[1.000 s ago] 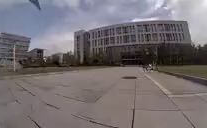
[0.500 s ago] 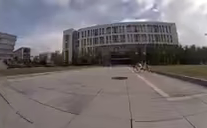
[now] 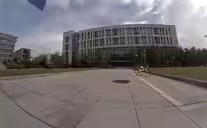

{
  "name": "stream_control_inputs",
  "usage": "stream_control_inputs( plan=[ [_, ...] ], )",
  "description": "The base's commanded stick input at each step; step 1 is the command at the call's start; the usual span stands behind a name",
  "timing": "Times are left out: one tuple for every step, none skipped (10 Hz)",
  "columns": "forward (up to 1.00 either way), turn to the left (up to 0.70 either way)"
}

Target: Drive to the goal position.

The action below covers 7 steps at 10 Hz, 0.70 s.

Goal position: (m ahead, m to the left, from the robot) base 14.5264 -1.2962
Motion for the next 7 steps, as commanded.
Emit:
stream_control_inputs(
  plan=[
    [0.7, 0.0],
    [0.7, 0.0],
    [0.7, 0.0],
    [0.7, 0.0],
    [0.7, 0.0],
    [0.7, 0.0],
    [0.7, 0.0]
  ],
)
